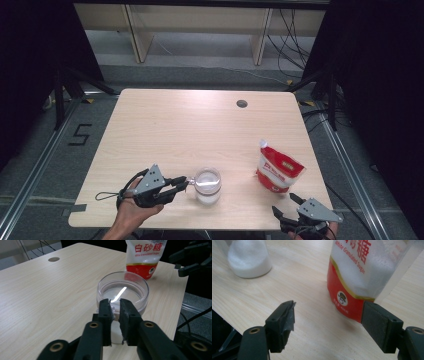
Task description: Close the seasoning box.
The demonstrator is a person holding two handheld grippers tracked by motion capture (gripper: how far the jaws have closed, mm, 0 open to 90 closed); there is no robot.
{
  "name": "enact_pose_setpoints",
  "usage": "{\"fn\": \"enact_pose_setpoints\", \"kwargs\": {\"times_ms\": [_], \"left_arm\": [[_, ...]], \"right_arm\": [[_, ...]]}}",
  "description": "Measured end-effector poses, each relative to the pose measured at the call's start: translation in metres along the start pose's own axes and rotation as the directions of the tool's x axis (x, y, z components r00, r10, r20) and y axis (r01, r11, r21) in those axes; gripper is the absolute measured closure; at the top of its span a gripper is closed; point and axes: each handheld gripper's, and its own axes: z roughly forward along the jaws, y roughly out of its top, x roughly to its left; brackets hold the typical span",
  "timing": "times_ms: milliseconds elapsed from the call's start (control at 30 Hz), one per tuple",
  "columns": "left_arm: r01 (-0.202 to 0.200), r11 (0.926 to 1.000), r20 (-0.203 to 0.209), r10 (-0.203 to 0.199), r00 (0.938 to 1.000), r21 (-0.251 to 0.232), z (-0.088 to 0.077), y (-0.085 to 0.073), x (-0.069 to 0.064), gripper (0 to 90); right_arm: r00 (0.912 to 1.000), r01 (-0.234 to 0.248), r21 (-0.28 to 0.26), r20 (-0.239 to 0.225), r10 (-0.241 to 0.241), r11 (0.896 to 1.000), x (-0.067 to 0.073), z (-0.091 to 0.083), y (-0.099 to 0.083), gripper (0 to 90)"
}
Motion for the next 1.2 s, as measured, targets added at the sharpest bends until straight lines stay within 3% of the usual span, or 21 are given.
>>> {"fn": "enact_pose_setpoints", "kwargs": {"times_ms": [33,67,167,200,233,267,333,400,467,500,533,600,667,733,767,800,900,933,1000,1067,1200], "left_arm": [[-0.019,0.9998,0.005,0.019,0.9998,0.004,-0.001,0.000,0.002,71.9],[0.004,1.0000,-0.005,-0.004,1.0000,0.005,-0.002,-0.001,0.001,67.8],[0.022,0.9998,-0.001,-0.022,0.9998,-0.003,-0.005,-0.003,0.002,61.4],[0.002,1.0000,0.006,-0.002,1.0000,-0.004,-0.007,-0.004,0.004,58.3],[0.042,0.9990,0.006,-0.042,0.9991,-0.013,-0.007,-0.006,0.003,55.1],[0.047,0.9988,0.002,-0.047,0.9989,-0.011,-0.009,-0.007,0.004,54.3],[0.020,0.9998,0.000,-0.020,0.9998,-0.002,-0.011,-0.008,0.007,51.8],[0.048,0.9988,-0.010,-0.048,0.9988,-0.001,-0.012,-0.011,0.006,47.1],[0.035,0.9994,0.000,-0.035,0.9994,0.003,-0.012,-0.013,0.007,45.0],[0.030,0.9995,-0.008,-0.030,0.9995,0.013,-0.013,-0.014,0.007,43.5],[0.060,0.9980,-0.017,-0.060,0.9981,0.017,-0.013,-0.016,0.006,41.8],[0.038,0.9990,-0.015,-0.038,0.9992,0.023,-0.013,-0.018,0.008,39.1],[0.052,0.9984,-0.021,-0.052,0.9985,0.024,-0.013,-0.020,0.007,36.9],[0.040,0.9989,-0.017,-0.040,0.9991,0.025,-0.015,-0.022,0.008,35.3],[0.073,0.9970,-0.026,-0.072,0.9971,0.027,-0.015,-0.023,0.006,34.2],[0.062,0.9976,-0.023,-0.062,0.9978,0.029,-0.016,-0.024,0.007,34.0],[0.047,0.9982,-0.016,-0.046,0.9988,0.038,-0.018,-0.028,0.009,34.0],[0.076,0.9963,-0.020,-0.075,0.9970,0.041,-0.018,-0.030,0.008,33.8],[0.053,0.9974,-0.019,-0.052,0.9985,0.048,-0.019,-0.031,0.010,32.5],[0.082,0.9955,-0.027,-0.081,0.9964,0.047,-0.020,-0.034,0.009,31.3],[0.075,0.9958,-0.028,-0.073,0.9969,0.052,-0.022,-0.037,0.008,29.4]], "right_arm": [[0.9998,-0.012,0.003,-0.015,0.012,1.000,0.000,0.000,0.000,28.0],[0.9998,-0.011,0.002,-0.014,0.011,1.000,0.000,0.000,0.000,27.7],[0.9999,-0.013,0.001,-0.010,0.013,1.000,0.001,0.000,0.000,27.4],[0.9999,-0.011,0.000,-0.009,0.011,1.000,0.001,0.000,0.000,27.4],[0.9999,-0.011,0.000,-0.011,0.011,1.000,0.001,0.000,0.000,27.4],[0.9999,-0.012,0.003,-0.011,0.012,1.000,0.001,0.000,0.000,27.4],[0.9998,-0.009,0.006,-0.016,0.009,1.000,0.001,0.000,0.000,27.4],[0.9999,-0.009,0.010,-0.005,0.009,1.000,0.001,-0.001,0.000,27.4],[0.9997,0.024,-0.011,0.007,-0.024,1.000,-0.001,0.000,0.000,27.4],[0.9997,0.023,-0.011,0.010,-0.023,1.000,-0.001,0.000,0.000,27.4],[1.0000,0.004,0.000,0.002,-0.004,1.000,0.000,-0.001,0.000,27.4],[0.9999,-0.008,0.000,-0.010,0.008,1.000,0.001,0.000,0.000,27.4],[0.9998,0.020,-0.018,0.002,-0.019,1.000,-0.001,0.000,0.000,27.4],[0.9999,-0.011,0.000,-0.012,0.011,1.000,0.001,0.000,0.000,27.4],[0.9999,-0.008,0.000,-0.011,0.008,1.000,0.001,0.000,0.000,27.3],[0.9998,0.019,-0.018,0.000,-0.019,1.000,-0.001,0.000,0.000,27.2],[1.0000,-0.006,-0.003,-0.005,0.006,1.000,0.001,-0.002,0.000,26.7],[0.9999,-0.011,-0.003,-0.003,0.011,1.000,0.001,-0.002,0.001,26.7],[1.0000,-0.005,0.000,-0.007,0.005,1.000,0.001,-0.002,0.001,26.6],[0.9999,-0.008,-0.003,-0.014,0.008,1.000,0.000,-0.001,0.000,26.6],[1.0000,-0.007,-0.005,-0.005,0.007,1.000,0.001,-0.001,0.000,26.4]]}}
